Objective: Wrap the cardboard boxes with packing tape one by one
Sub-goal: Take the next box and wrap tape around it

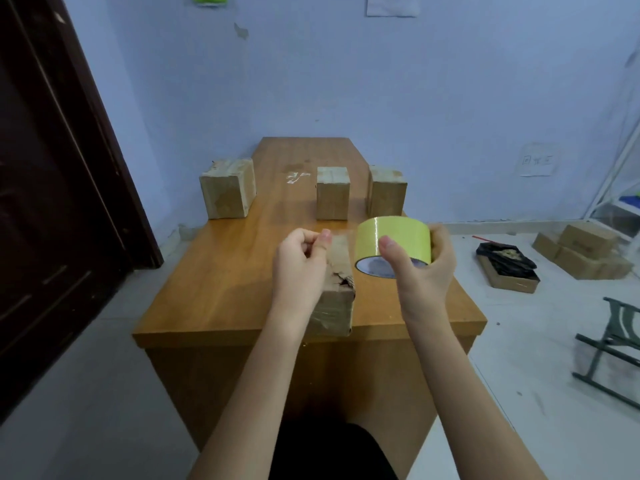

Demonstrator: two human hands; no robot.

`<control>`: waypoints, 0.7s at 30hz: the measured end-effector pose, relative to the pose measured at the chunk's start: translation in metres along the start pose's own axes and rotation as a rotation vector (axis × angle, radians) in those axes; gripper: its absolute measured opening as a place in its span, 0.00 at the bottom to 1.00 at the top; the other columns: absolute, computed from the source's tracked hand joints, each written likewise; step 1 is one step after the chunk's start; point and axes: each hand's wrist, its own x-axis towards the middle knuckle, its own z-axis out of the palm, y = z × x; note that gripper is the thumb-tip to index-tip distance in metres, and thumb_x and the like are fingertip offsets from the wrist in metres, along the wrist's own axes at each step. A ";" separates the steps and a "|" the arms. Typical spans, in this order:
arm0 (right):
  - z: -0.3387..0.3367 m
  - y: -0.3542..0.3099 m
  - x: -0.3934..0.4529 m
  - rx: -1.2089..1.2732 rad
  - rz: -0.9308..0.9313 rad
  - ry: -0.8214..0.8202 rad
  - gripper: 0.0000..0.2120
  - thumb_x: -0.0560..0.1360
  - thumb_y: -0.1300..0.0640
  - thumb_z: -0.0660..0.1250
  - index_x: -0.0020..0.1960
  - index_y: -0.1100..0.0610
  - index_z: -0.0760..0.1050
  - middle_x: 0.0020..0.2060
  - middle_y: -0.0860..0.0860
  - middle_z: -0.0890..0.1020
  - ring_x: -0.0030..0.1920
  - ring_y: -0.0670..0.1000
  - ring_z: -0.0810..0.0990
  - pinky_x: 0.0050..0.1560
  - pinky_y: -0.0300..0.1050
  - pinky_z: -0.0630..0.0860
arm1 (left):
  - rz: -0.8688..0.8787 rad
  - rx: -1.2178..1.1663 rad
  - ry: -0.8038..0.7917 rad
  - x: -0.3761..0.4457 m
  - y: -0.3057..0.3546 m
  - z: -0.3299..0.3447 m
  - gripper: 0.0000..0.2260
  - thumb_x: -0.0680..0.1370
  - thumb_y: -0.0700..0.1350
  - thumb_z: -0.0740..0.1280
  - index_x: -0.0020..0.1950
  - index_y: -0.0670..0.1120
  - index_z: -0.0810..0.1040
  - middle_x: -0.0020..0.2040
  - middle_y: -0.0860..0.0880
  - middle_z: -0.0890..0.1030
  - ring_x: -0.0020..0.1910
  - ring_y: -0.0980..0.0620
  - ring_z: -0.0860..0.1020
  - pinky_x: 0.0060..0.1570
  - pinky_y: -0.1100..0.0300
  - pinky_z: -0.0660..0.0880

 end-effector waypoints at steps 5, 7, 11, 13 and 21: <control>-0.008 -0.008 0.012 -0.263 -0.048 -0.139 0.24 0.57 0.34 0.71 0.45 0.45 0.68 0.40 0.47 0.75 0.40 0.46 0.76 0.35 0.32 0.72 | -0.044 0.040 -0.062 0.002 0.001 -0.012 0.08 0.79 0.48 0.63 0.42 0.48 0.76 0.34 0.53 0.77 0.36 0.60 0.76 0.34 0.75 0.70; -0.006 -0.010 0.015 -0.270 -0.034 -0.156 0.25 0.56 0.33 0.70 0.44 0.46 0.67 0.40 0.49 0.75 0.41 0.48 0.76 0.36 0.35 0.72 | -0.080 0.009 -0.055 0.002 0.003 -0.014 0.08 0.78 0.49 0.63 0.41 0.48 0.76 0.32 0.54 0.77 0.36 0.60 0.77 0.34 0.72 0.68; -0.007 -0.009 0.009 -0.350 -0.100 -0.206 0.23 0.58 0.32 0.67 0.44 0.43 0.64 0.39 0.44 0.72 0.40 0.43 0.74 0.35 0.31 0.71 | -0.158 -0.055 -0.078 0.000 0.000 -0.021 0.09 0.79 0.48 0.63 0.40 0.47 0.76 0.30 0.54 0.76 0.30 0.60 0.73 0.33 0.67 0.67; -0.009 -0.009 0.008 -0.351 -0.116 -0.220 0.20 0.61 0.33 0.65 0.44 0.43 0.64 0.37 0.43 0.71 0.37 0.40 0.73 0.34 0.30 0.70 | -0.230 -0.066 -0.139 -0.002 -0.001 -0.025 0.10 0.80 0.47 0.62 0.43 0.45 0.77 0.29 0.55 0.73 0.28 0.60 0.70 0.28 0.68 0.66; -0.005 -0.014 0.008 -0.192 -0.178 -0.248 0.11 0.69 0.41 0.60 0.40 0.49 0.68 0.30 0.38 0.71 0.32 0.38 0.70 0.33 0.28 0.66 | -0.100 0.440 0.002 0.010 0.005 -0.018 0.18 0.78 0.59 0.60 0.36 0.47 0.74 0.34 0.47 0.77 0.35 0.51 0.76 0.31 0.60 0.67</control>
